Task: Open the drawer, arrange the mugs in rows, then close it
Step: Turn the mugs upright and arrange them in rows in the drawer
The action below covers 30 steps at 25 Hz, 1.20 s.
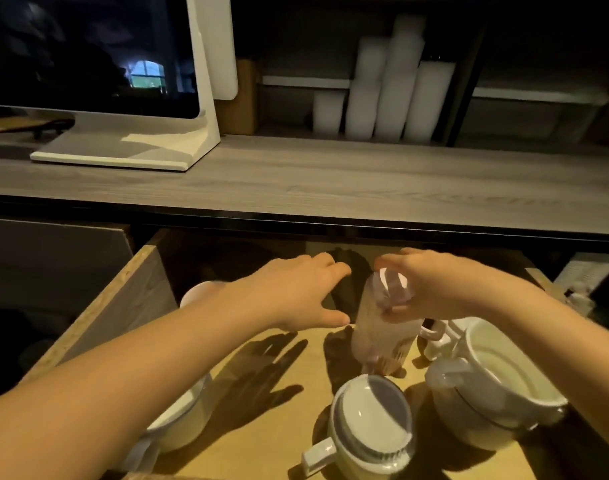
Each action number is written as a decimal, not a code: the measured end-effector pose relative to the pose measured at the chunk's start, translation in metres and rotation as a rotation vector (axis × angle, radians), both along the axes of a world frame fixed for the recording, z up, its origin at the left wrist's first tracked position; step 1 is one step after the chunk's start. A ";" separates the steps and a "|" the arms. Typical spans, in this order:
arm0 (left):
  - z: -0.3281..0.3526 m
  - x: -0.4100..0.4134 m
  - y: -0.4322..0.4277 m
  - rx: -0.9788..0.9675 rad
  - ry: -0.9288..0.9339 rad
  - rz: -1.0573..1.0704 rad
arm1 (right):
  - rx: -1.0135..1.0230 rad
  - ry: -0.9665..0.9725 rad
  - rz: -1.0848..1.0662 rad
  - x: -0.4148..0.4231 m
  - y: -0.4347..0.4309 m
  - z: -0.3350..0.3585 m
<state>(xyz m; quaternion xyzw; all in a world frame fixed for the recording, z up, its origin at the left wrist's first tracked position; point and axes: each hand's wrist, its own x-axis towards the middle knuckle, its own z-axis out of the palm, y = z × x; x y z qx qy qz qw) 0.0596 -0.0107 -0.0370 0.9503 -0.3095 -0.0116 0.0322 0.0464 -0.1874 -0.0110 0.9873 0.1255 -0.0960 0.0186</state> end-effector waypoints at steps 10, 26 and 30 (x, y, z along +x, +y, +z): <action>-0.021 -0.009 0.013 -0.150 0.085 0.014 | 0.214 -0.110 -0.050 0.001 -0.015 -0.025; -0.014 -0.008 0.015 -0.770 0.112 0.011 | 1.478 0.457 -0.249 0.002 -0.024 -0.018; -0.009 -0.010 0.016 -0.814 0.093 0.002 | 1.499 0.559 -0.251 0.000 -0.022 -0.021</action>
